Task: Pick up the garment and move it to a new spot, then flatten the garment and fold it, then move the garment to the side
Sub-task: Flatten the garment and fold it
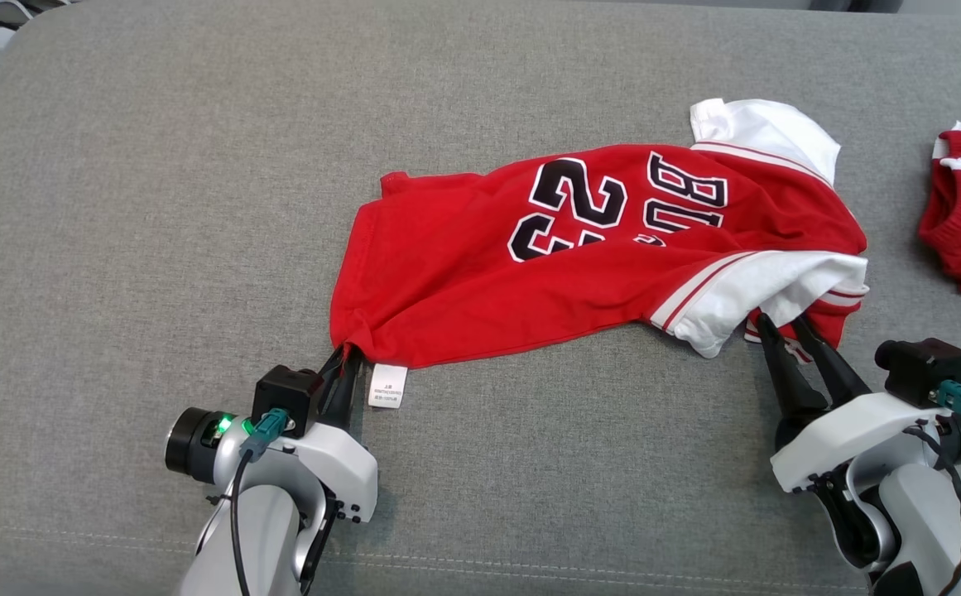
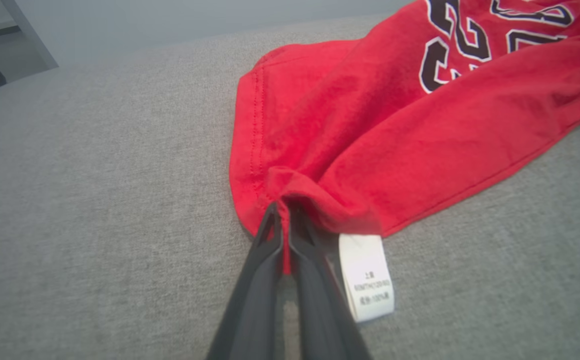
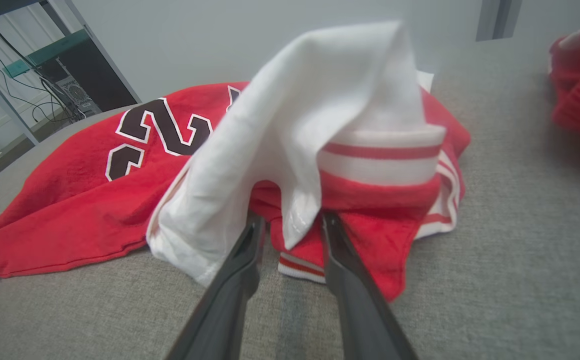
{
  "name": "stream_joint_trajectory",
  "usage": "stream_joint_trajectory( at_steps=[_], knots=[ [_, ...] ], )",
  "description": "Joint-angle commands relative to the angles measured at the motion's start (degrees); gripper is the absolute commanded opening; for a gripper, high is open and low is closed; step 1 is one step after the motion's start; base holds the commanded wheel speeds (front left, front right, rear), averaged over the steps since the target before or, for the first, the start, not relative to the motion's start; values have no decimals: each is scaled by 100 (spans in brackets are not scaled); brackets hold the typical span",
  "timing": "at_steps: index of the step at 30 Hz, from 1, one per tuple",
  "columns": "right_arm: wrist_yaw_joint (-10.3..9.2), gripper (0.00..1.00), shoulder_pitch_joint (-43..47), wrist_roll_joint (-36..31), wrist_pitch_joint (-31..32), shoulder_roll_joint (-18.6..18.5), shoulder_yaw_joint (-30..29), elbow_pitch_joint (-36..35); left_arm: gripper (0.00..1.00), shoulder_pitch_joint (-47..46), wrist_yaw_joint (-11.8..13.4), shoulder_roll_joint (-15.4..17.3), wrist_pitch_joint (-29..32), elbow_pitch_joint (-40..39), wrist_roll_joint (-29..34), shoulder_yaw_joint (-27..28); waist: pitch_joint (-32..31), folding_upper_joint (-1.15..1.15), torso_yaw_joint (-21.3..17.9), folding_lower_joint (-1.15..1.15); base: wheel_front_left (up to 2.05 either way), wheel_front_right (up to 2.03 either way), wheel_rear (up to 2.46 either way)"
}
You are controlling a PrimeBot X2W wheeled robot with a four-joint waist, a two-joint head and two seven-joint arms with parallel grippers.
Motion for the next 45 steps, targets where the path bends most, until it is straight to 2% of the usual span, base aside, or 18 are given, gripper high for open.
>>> stream_joint_trajectory(
  at_steps=[1,4,6,11,14,18,22,25,29,34,40,42,45],
  knots=[
    [24,49,-69,-23,-76,-18,60,-75,0,-139,-15,112,-34,-140,-64,141,12,0,3,0,0,0,0],
    [24,32,-156,-9,-76,49,80,10,0,-166,-10,112,-34,-156,-68,127,46,0,11,0,0,0,0],
    [24,0,-220,-28,-76,62,55,18,0,-185,-10,112,-34,-159,-64,130,61,0,15,0,0,0,0],
    [24,0,-180,148,-76,14,69,-126,0,-159,-12,119,-34,-119,-33,219,-78,0,-19,0,0,0,0],
    [24,0,-66,733,-15,-85,292,-420,0,-115,-10,178,-34,-108,-23,350,-259,0,-100,0,0,0,0],
    [24,0,-163,1818,537,-597,682,-1179,0,-190,-7,410,-34,-144,35,548,-496,0,-233,0,0,0,0],
    [24,0,-490,2641,873,-1179,624,-1778,0,-420,-14,726,-34,-155,139,690,-627,0,-311,0,0,0,0],
    [24,0,-691,3093,1006,-1373,565,-1958,0,-598,-19,886,-34,-107,171,782,-647,0,-319,0,0,0,0],
    [24,0,-482,3663,1471,-1633,755,-2013,0,-615,-29,876,-34,52,166,823,-611,0,-252,0,0,0,0],
    [24,0,295,4391,2256,-2068,1100,-1990,0,-371,-76,769,-34,316,156,801,-539,0,-210,0,0,0,0],
    [24,0,661,4572,2638,-2204,1379,-1867,0,-108,-62,650,-34,490,107,848,-468,0,-247,0,0,0,0],
    [24,0,606,4227,2488,-2179,1543,-1705,0,-25,-66,573,-34,527,103,848,-455,0,-250,0,0,0,0],
    [24,0,498,4185,2145,-1976,1522,-1725,0,12,-93,518,-34,491,103,854,-539,0,-229,0,0,0,0]
  ],
)
